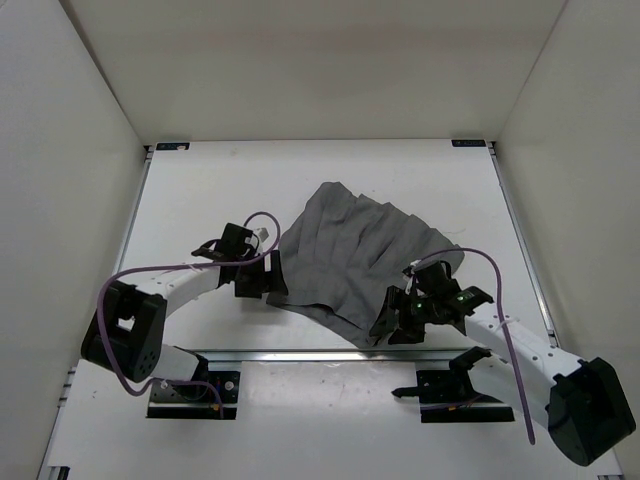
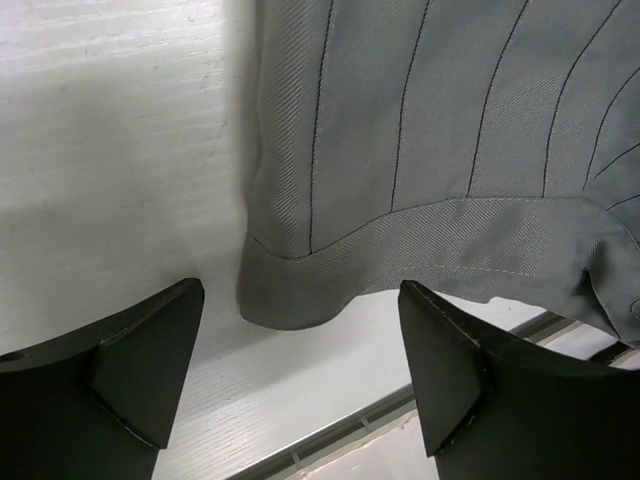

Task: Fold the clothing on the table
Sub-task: Flatten the skirt out

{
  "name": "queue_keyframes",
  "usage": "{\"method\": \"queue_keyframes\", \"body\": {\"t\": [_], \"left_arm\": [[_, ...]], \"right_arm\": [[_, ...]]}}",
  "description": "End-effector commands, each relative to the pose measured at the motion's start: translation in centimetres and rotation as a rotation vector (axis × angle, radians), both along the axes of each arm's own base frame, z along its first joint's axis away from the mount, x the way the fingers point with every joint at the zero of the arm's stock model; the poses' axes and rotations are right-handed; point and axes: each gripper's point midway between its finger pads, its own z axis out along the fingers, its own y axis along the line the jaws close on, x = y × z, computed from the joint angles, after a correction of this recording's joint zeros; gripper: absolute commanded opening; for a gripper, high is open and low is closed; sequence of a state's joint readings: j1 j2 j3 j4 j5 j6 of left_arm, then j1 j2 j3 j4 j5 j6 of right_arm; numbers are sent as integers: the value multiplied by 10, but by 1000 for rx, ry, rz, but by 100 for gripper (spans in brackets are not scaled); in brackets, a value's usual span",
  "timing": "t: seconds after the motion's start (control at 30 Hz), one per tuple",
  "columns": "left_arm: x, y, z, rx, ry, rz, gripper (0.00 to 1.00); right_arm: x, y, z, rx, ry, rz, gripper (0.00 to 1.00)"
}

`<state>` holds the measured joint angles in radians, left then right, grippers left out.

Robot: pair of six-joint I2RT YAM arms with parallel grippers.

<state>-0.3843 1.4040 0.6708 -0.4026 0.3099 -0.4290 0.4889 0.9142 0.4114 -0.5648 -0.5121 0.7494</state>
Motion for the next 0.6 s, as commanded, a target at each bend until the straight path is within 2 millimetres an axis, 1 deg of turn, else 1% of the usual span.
{"method": "queue_keyframes", "body": {"t": [0.0, 0.07, 0.1, 0.13, 0.17, 0.2, 0.23, 0.27, 0.3, 0.33, 0.37, 0.43, 0.53, 0.57], "left_arm": [[0, -2, -2, 5, -4, -29, 90], [4, 0, -3, 16, -14, -24, 90], [5, 0, 0, 12, -25, -27, 90], [4, 2, -4, 27, -15, -22, 90], [5, 3, -4, 30, -18, -24, 90], [3, 3, -5, 34, -10, -25, 90], [3, 4, -7, 41, -10, -31, 89], [0, 7, -9, 53, 1, -27, 89], [0, 6, -9, 58, -5, -29, 90], [-2, 7, -10, 61, -6, -31, 91], [-2, 9, -12, 74, -4, -20, 91], [-4, 10, -13, 77, -7, -13, 89], [-8, 4, -18, 32, -1, -2, 80], [-12, 3, -21, 20, 19, 7, 78]], "right_arm": [[17, 11, 10, 18, -47, 0, 57], [17, 10, 4, -3, -44, 4, 54], [17, 10, 1, -11, -42, 7, 49], [17, 8, -2, -13, -38, 1, 47], [22, 8, -1, -11, -52, -9, 40], [21, 8, -3, -11, -48, -10, 30], [20, 5, -6, -18, -44, -13, 25], [21, 3, -8, -26, -38, -22, 14], [25, 4, -5, -20, -48, -24, 7], [24, 1, -8, -26, -45, -26, 3], [28, 3, -3, -18, -62, -26, 1], [27, 0, -3, -20, -55, -26, 0], [31, 0, 2, -12, -81, -33, 0], [28, 0, 0, -12, -72, -23, 1]]}}
